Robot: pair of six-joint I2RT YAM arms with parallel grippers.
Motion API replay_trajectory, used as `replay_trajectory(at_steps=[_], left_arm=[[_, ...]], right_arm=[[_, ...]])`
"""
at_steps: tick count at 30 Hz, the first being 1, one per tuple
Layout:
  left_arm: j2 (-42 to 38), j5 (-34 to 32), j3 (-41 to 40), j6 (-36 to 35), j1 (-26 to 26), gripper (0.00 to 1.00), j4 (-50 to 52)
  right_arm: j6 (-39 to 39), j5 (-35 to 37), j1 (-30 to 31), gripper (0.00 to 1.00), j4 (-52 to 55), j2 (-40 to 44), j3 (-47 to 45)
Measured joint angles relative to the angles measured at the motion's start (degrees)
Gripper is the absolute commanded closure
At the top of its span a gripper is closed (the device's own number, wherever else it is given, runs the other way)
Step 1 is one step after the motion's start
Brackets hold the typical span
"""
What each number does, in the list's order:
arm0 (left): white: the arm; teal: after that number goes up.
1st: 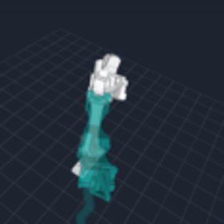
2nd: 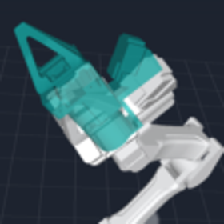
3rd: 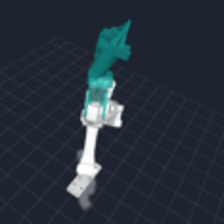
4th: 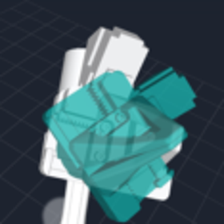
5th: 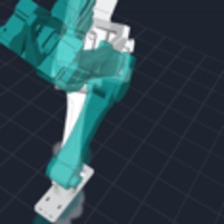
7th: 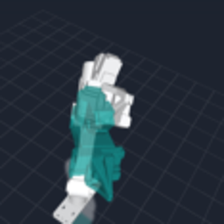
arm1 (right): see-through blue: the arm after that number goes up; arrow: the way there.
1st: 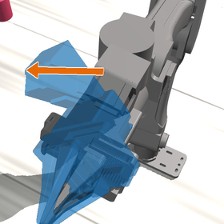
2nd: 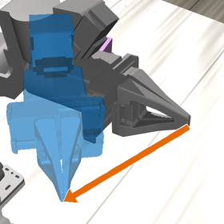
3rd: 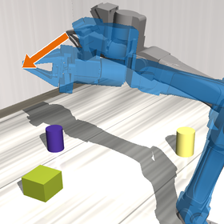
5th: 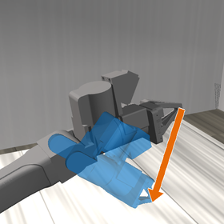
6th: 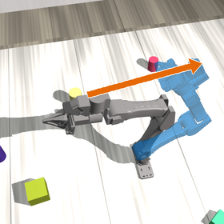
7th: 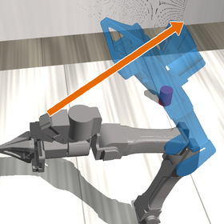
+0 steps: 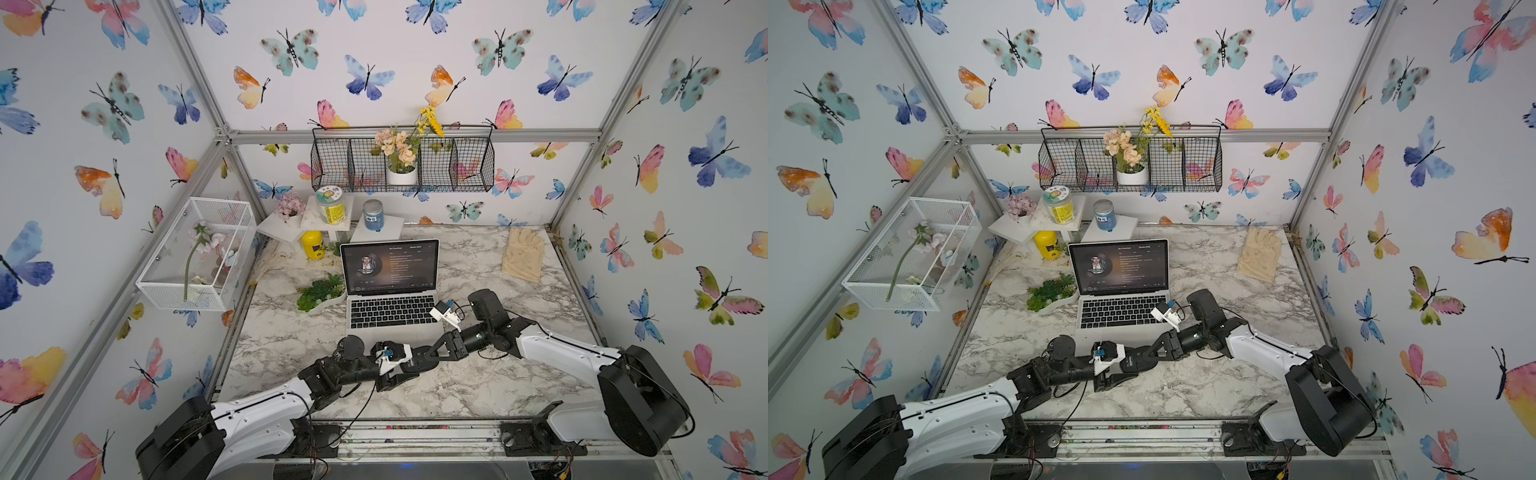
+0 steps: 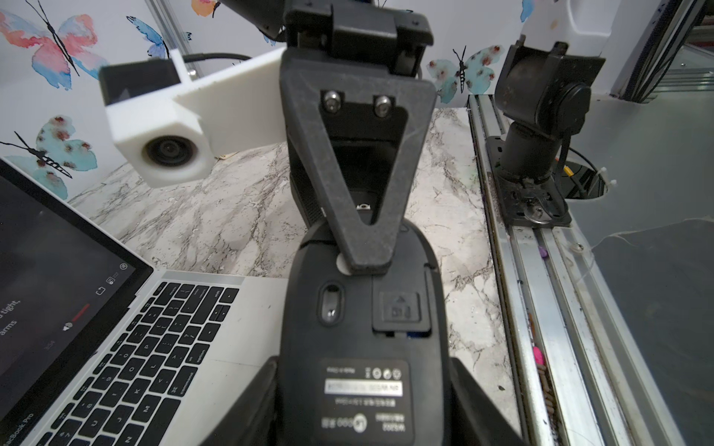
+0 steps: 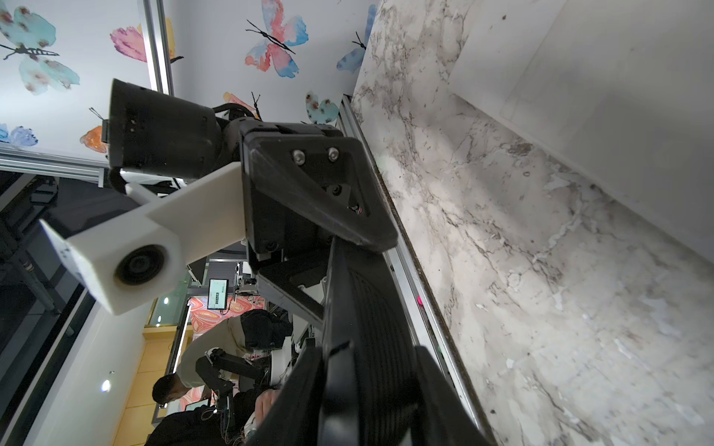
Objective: Remove the wireless mouse receiver from the laptop
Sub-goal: Close the lid on the mouse.
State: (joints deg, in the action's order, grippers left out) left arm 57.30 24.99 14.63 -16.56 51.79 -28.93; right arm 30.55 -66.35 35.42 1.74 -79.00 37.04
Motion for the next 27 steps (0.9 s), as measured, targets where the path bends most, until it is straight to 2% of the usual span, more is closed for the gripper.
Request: replay_trajectory(at_steps=[2, 15, 27], left_arm=[[-0.02, 0.22, 0.0, -0.24, 0.0, 1.0, 0.59], [-0.02, 0.83, 0.0, -0.26, -0.37, 1.0, 5.66], [0.2, 0.87, -0.02, 0.28, -1.11, 1.0, 10.32]], right_arm=[[1.62, 0.04, 0.42, 0.71, -1.6, -0.02, -0.85], [12.2, 0.96, 2.84, 0.72, -16.13, -3.21, -5.84], [17.88, 2.91, 5.33, 0.65, -22.97, -7.93, -6.51]])
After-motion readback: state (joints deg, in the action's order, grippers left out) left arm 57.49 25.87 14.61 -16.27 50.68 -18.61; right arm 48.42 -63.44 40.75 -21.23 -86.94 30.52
